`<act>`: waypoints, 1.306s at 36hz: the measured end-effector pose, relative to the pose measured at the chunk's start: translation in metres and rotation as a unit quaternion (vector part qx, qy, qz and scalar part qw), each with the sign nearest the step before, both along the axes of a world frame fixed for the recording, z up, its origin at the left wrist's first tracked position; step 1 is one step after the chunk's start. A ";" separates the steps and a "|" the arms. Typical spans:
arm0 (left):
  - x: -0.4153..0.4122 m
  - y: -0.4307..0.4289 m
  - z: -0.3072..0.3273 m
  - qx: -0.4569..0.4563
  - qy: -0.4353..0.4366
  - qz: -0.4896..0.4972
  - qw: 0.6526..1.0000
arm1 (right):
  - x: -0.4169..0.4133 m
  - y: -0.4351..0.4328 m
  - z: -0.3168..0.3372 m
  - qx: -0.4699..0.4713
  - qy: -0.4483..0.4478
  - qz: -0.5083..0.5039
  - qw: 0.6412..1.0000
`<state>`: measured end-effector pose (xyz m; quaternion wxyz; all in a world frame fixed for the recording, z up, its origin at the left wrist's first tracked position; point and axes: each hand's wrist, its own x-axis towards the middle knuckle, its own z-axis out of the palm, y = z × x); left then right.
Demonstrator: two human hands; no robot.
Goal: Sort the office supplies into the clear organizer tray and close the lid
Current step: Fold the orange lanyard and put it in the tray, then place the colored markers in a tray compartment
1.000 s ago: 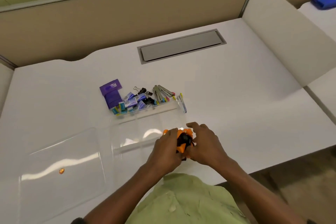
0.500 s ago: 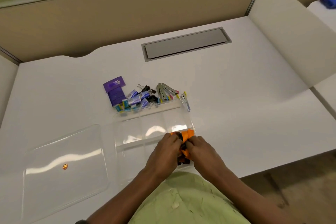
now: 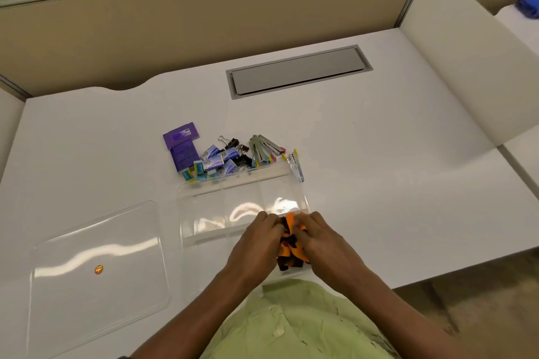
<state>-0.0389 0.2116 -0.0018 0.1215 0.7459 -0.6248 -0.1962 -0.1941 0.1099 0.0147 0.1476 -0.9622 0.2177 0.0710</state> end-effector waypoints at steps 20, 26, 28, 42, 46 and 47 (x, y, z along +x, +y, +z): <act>0.022 -0.036 0.034 0.138 0.077 0.048 0.986 | 0.014 -0.045 0.007 0.025 -0.073 0.003 0.997; 0.064 -0.077 0.045 0.044 0.107 0.219 0.969 | 0.046 -0.099 0.010 0.051 -0.213 -0.153 0.964; 0.080 -0.097 0.038 0.019 0.108 0.270 0.957 | 0.062 -0.118 0.001 0.043 -0.213 -0.194 0.957; 0.135 -0.176 -0.015 0.101 0.038 0.349 0.931 | 0.165 -0.185 -0.045 0.062 -0.050 -0.182 0.980; 0.132 -0.183 -0.014 0.109 0.020 0.358 0.927 | 0.183 -0.186 -0.058 0.004 -0.008 -0.148 0.989; 0.131 -0.184 -0.014 0.113 0.017 0.359 0.926 | 0.187 -0.186 -0.060 -0.008 0.005 -0.142 0.990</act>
